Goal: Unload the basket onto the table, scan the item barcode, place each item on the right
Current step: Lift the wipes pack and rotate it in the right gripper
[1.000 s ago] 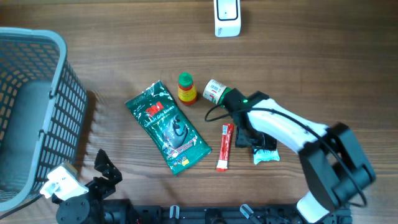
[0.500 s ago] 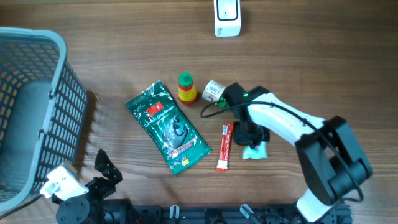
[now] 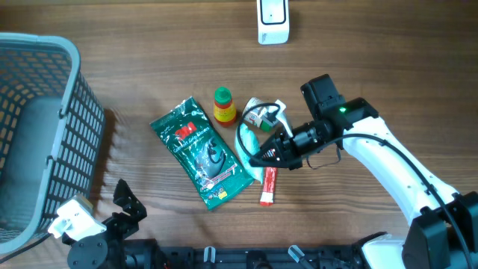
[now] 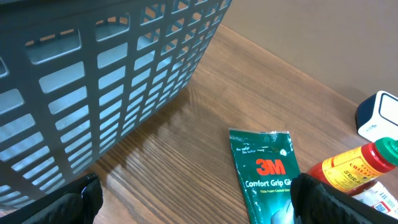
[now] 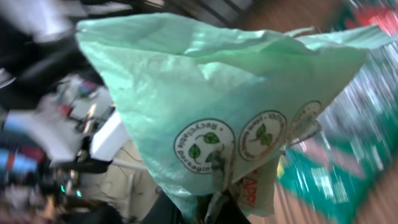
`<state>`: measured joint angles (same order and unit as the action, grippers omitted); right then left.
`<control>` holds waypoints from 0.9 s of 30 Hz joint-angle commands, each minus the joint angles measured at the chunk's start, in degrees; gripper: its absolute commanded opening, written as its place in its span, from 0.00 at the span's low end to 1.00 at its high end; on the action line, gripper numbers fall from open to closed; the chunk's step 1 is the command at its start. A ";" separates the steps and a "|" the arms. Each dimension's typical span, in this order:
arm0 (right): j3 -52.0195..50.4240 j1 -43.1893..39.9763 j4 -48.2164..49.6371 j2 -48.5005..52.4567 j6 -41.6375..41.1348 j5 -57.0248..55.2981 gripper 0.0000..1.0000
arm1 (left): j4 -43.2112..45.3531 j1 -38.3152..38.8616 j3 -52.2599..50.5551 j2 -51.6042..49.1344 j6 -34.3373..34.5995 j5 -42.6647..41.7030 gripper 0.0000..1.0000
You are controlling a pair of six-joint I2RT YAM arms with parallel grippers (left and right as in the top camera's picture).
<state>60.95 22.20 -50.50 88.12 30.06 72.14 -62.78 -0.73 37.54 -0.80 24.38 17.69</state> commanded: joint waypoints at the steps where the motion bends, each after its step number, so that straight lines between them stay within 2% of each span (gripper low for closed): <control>1: 0.44 0.13 2.12 -0.09 22.05 17.99 0.05 | 0.28 0.37 -0.09 0.44 0.52 -0.26 1.00; 4: 0.44 0.13 3.93 -0.09 27.74 20.87 0.05 | 0.28 0.37 -0.11 0.44 0.52 -0.26 1.00; 9: 0.44 0.13 4.87 -0.11 27.12 20.79 0.04 | 0.28 0.37 -0.09 0.44 0.52 -0.26 1.00; 13: 0.46 0.11 4.94 -0.11 23.45 18.10 0.04 | 0.28 0.37 -0.11 0.44 0.52 -0.26 1.00; 15: 0.46 0.11 5.99 -0.11 17.75 13.16 0.04 | 0.28 0.37 -0.09 0.44 0.52 -0.26 1.00; 16: 0.46 0.09 7.69 -0.11 11.41 8.72 0.04 | 0.28 0.37 -0.11 0.44 0.52 -0.26 1.00; 17: 0.48 0.07 10.93 -0.13 1.57 2.45 0.05 | 0.28 0.37 -0.09 0.44 0.52 -0.26 1.00; 20: 1.03 0.00 17.73 -0.44 -14.58 -9.57 0.04 | 0.28 0.37 -0.11 0.44 0.52 -0.26 1.00; 23: 2.38 -0.07 20.85 -1.11 -22.77 -19.58 0.04 | 0.28 0.37 -0.11 0.44 0.52 -0.26 1.00; 27: 4.96 -0.07 21.35 -1.38 -34.53 -42.27 0.04 | 0.28 0.37 -0.11 0.44 0.52 -0.26 1.00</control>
<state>62.83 22.20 -29.69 88.12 8.03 48.10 -62.76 -0.73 37.54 -0.80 24.38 17.69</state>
